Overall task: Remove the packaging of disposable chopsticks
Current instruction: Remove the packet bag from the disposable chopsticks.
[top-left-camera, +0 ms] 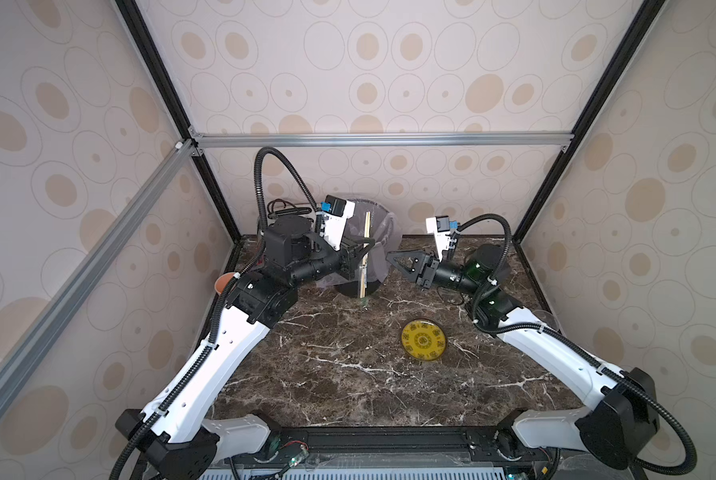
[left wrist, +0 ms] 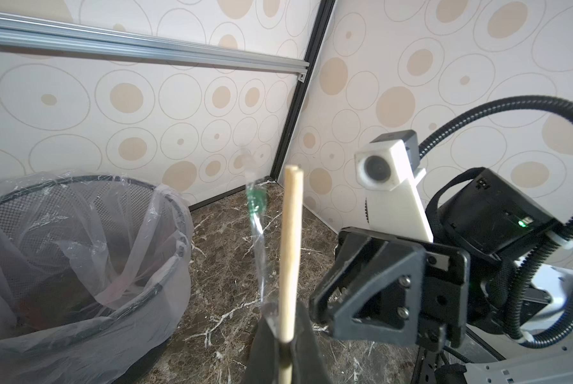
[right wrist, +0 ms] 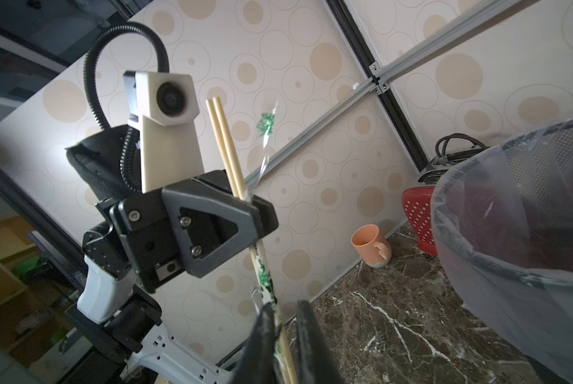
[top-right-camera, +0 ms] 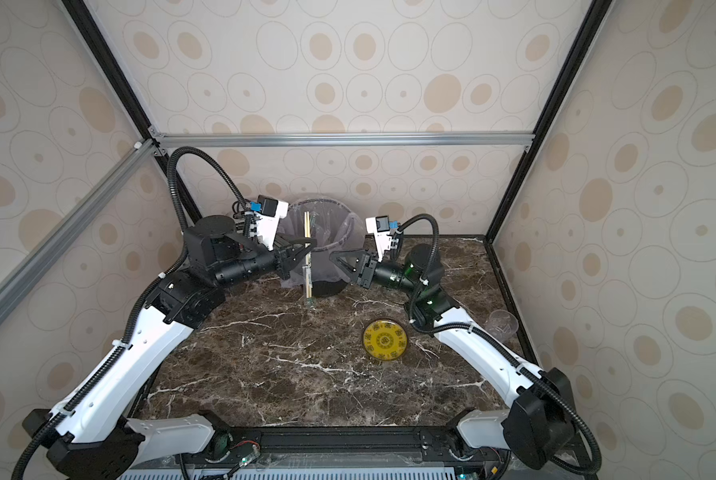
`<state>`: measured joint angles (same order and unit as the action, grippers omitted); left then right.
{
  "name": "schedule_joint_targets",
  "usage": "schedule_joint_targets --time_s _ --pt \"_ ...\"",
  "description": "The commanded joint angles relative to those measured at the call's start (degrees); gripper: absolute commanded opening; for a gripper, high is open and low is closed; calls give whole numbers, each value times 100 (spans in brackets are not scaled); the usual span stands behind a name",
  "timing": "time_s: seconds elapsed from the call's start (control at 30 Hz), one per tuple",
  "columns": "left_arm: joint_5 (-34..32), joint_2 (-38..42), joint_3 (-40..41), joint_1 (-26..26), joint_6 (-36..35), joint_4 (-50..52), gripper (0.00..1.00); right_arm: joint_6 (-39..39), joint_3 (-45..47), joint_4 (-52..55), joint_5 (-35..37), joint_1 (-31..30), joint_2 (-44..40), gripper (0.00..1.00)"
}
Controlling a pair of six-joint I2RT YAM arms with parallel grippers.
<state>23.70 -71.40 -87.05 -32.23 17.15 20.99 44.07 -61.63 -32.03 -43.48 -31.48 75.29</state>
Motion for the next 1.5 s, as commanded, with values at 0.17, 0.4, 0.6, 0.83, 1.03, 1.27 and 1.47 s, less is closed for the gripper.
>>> schedule_joint_targets --time_s 0.17,0.4,0.6,0.83,1.03,1.27,1.47 --pt "47 38 -271 5 53 -236 0 -422 48 172 -512 -402 186 48" --pt "146 12 -298 5 150 -352 0 -569 84 221 -686 -621 360 41" --pt "164 42 -302 4 178 -366 0 -552 79 159 -664 -630 530 29" --pt "220 27 -410 6 166 -309 0 -672 116 323 -415 -624 592 33" --pt "243 27 -320 6 201 -371 0 -420 60 4 -490 -625 610 0" --pt "240 56 -245 5 180 -423 0 -11 124 -552 -726 -628 645 0" --pt "367 42 -200 6 241 -526 0 206 -8 -880 -716 -628 801 31"
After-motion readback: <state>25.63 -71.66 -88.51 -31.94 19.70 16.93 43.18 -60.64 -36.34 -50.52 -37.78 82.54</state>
